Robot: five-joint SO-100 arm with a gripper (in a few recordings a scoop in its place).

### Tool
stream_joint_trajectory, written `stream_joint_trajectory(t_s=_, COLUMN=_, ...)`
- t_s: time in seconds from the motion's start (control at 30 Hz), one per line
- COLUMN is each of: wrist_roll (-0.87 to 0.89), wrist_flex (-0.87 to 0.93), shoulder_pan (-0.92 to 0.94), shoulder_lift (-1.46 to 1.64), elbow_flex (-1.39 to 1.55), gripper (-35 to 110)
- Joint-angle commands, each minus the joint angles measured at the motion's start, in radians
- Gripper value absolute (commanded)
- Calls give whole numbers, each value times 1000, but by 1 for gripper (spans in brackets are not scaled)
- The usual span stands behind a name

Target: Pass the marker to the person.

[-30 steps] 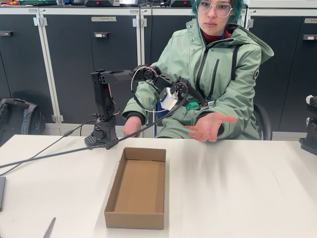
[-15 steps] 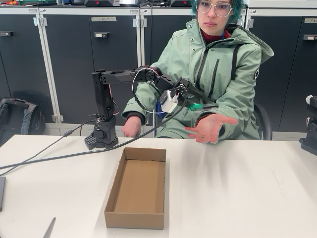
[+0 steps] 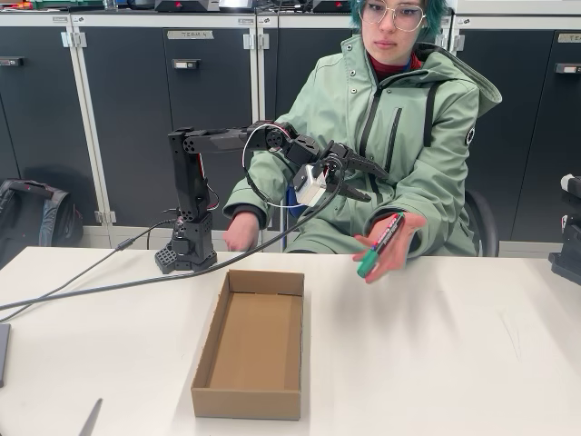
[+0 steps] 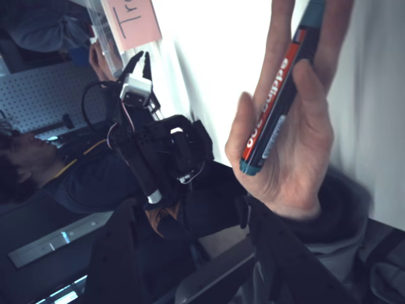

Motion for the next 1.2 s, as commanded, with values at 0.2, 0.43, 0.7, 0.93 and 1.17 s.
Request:
stream_joint_trajectory(t_s=0.2, wrist_roll=-8, wrist_flex=-26, shoulder_pan=18, shoulder_lift=26, elbow_flex=-29, gripper=33)
stream_joint_trajectory(t_s=0.43, wrist_roll=-12, wrist_flex=-34, shoulder_pan=29, shoulder_lift=37, elbow_flex=-34, gripper=33)
stream_joint_trajectory(t_s=0.7, wrist_roll=-12, wrist_flex=38, shoulder_pan=40, shoulder_lift=54, elbow_flex=-69, gripper=33)
stream_joint_trajectory(t_s=0.93, wrist_roll=-15, wrist_flex=120, shoulder_pan=58, shoulder_lift=67, elbow_flex=-101, gripper=33)
stream_joint_trajectory(t_s=1.17, wrist_roll=-49, wrist_flex=146, shoulder_pan=66, shoulder_lift=67, elbow_flex=-126, gripper=33)
